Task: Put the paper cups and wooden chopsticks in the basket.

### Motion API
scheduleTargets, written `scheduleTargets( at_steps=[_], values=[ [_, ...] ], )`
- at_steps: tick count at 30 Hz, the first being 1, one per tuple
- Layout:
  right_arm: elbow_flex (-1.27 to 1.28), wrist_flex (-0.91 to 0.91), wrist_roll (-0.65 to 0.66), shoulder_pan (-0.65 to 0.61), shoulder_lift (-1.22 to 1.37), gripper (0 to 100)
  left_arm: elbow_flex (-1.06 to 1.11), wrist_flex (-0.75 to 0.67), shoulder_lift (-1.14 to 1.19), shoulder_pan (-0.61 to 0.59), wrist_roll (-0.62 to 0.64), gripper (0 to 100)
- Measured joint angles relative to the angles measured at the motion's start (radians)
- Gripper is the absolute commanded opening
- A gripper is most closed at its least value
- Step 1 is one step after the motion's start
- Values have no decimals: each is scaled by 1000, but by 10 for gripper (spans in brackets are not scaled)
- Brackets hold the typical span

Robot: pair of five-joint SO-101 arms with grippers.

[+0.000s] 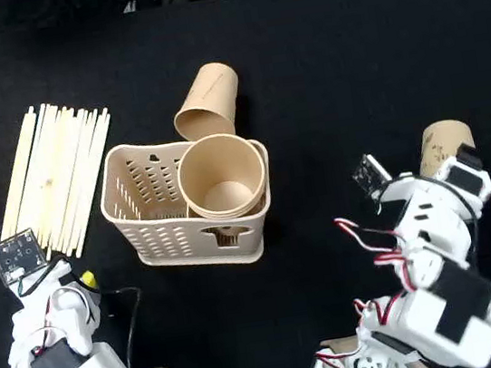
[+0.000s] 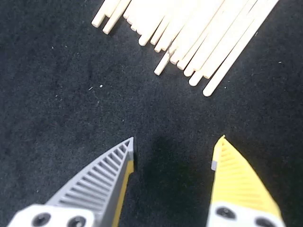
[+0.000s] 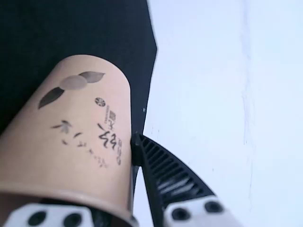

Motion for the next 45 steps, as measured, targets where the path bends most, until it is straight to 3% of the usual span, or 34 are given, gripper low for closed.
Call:
scheduleTargets(
  at_steps=[6, 10, 14, 18, 23, 27, 33, 37, 45],
  values=[
    [78, 20, -130, 57, -187, 11, 0, 0, 0, 0, 0, 260],
    [81, 203, -170, 95, -354, 11, 0, 0, 0, 0, 0, 260],
    [18, 543, -273, 137, -583, 11, 0, 0, 0, 0, 0, 260],
    [-221, 1106, -390, 130, -859, 11, 0, 0, 0, 0, 0, 260],
    [-621, 1880, -496, -57, -1051, 11, 0, 0, 0, 0, 0, 260],
    [-864, 2268, -606, -176, -1030, 11, 0, 0, 0, 0, 0, 260],
    [-1180, 2547, -779, -308, -853, 12, 0, 0, 0, 0, 0, 260],
    [-1438, 2713, -852, -491, -775, 12, 0, 0, 0, 0, 0, 260],
    [-1686, 2743, -980, -836, -654, 12, 0, 0, 0, 0, 0, 260]
  ],
)
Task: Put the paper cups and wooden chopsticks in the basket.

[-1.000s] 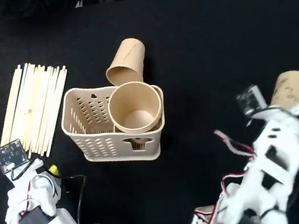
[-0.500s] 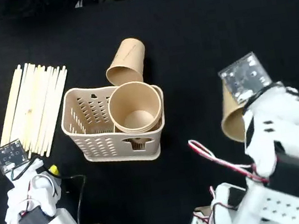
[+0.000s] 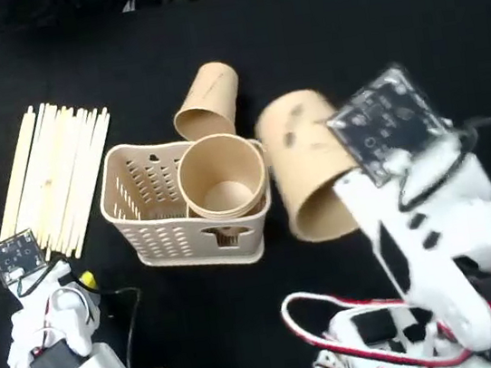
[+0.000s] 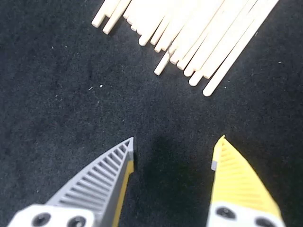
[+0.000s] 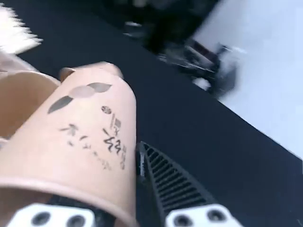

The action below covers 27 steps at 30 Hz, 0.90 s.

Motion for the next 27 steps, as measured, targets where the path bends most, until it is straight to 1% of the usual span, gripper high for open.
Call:
scheduleTargets(
  at_steps=[4, 7, 13, 20, 27],
  values=[
    [-5, 0, -11, -167, 112, 13, 0, 0, 0, 0, 0, 260],
    [-23, 0, -11, -216, 195, 13, 0, 0, 0, 0, 0, 260],
    [-114, 0, -11, -227, 328, 13, 0, 0, 0, 0, 0, 260],
    [-117, 3, -11, -222, 377, 13, 0, 0, 0, 0, 0, 260],
    [-17, 3, -11, -203, 377, 17, 0, 0, 0, 0, 0, 260]
  ],
)
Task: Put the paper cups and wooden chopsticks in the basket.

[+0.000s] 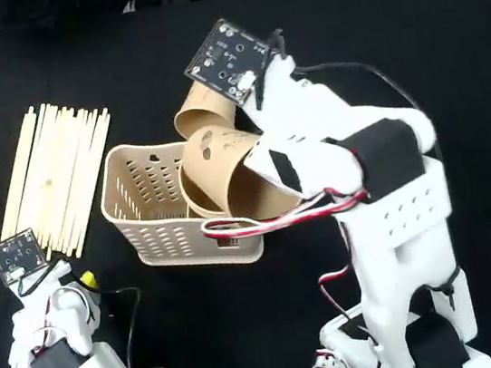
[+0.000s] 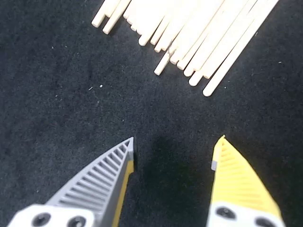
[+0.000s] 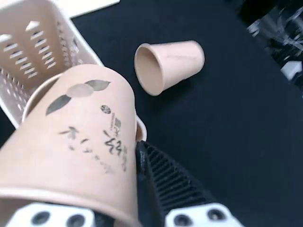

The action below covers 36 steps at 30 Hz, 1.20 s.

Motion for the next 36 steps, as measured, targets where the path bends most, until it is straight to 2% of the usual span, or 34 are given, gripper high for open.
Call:
scheduleTargets(
  at_steps=[2, 7, 9, 15, 23, 29, 36],
  values=[
    [23, 0, 3, 0, 0, 58, 0, 0, 0, 0, 0, 260],
    [35, 0, 11, 0, 0, 354, 0, 0, 0, 0, 0, 260],
    [32, 0, 11, 0, 0, 420, 0, 0, 0, 0, 0, 260],
    [-74, 0, 11, -2, 0, 430, 0, 0, 0, 0, 0, 260],
    [-118, -8, 11, -121, 11, 430, 0, 0, 0, 0, 0, 260],
    [-124, -34, 11, -129, 130, 430, 0, 0, 0, 0, 0, 260],
    [-301, 0, -2, -81, 147, 430, 0, 0, 0, 0, 0, 260]
  ],
)
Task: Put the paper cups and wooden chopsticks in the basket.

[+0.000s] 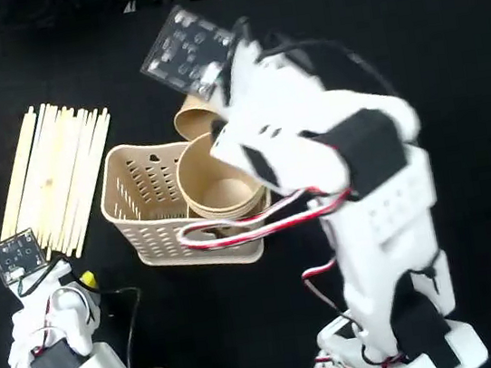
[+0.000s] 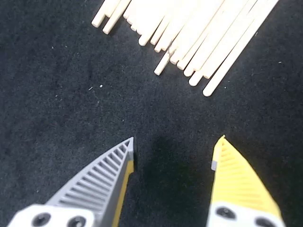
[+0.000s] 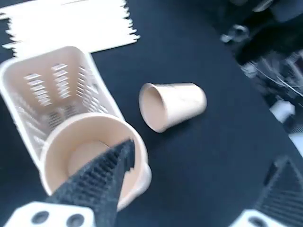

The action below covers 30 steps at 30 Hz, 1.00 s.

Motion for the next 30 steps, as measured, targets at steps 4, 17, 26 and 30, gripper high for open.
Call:
scheduleTargets(
  at_steps=[4, 17, 26, 30],
  values=[
    [15, 0, -14, 71, -57, 430, 0, 0, 0, 0, 0, 260],
    [466, -66, -18, 336, -456, 60, 0, 0, 0, 0, 0, 260],
    [847, -275, -57, 480, -511, 11, 0, 0, 0, 0, 0, 260],
    [844, -290, -164, 436, -608, 11, 0, 0, 0, 0, 0, 260]
  ],
)
